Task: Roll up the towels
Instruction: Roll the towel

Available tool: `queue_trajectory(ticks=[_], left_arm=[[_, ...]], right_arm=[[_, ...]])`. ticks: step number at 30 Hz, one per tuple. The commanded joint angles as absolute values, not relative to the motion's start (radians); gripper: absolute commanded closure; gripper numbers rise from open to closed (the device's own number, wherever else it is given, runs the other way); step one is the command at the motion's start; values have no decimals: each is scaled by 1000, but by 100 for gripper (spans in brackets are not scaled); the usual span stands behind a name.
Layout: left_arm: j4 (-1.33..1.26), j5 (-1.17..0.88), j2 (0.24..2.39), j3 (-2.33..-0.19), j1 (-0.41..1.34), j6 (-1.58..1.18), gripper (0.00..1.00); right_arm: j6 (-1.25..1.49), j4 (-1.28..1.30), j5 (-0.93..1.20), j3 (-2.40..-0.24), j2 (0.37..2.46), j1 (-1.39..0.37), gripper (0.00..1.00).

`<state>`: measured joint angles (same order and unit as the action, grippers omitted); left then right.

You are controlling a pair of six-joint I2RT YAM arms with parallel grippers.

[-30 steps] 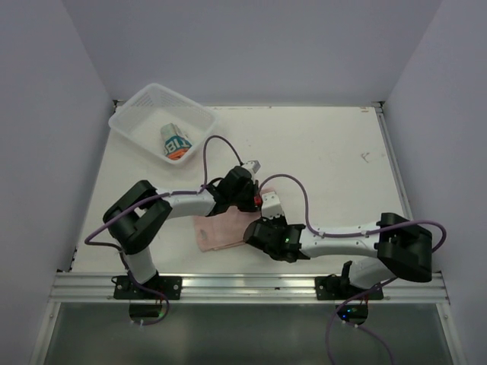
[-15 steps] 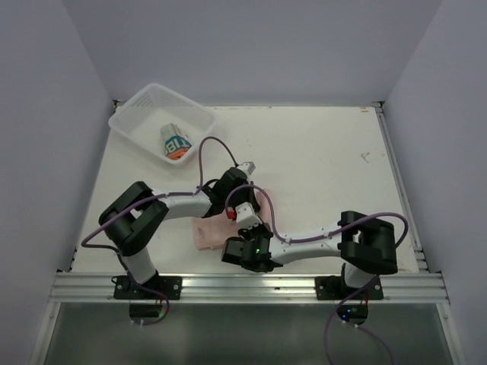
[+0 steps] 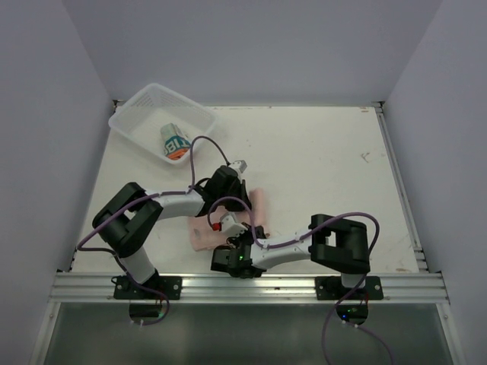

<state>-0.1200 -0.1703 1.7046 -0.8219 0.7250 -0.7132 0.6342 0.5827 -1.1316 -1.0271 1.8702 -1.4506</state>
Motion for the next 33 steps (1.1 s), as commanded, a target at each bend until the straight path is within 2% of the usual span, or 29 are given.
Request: queue_trajectory(ticks=[1,19,33], left_arm=[[-164,-187,1690,-805,721,-690,100],[-160,-175,1672,-758,715,-683,100],[-49,-111,1592,-752,690,-626,99]], right_arm=[[591,563,-1174,-1077,1894,-1462,100],[485,379,-1092,-1048,1971,-1462,100],[499,285,-1005,-1019,2013,-1422,100]])
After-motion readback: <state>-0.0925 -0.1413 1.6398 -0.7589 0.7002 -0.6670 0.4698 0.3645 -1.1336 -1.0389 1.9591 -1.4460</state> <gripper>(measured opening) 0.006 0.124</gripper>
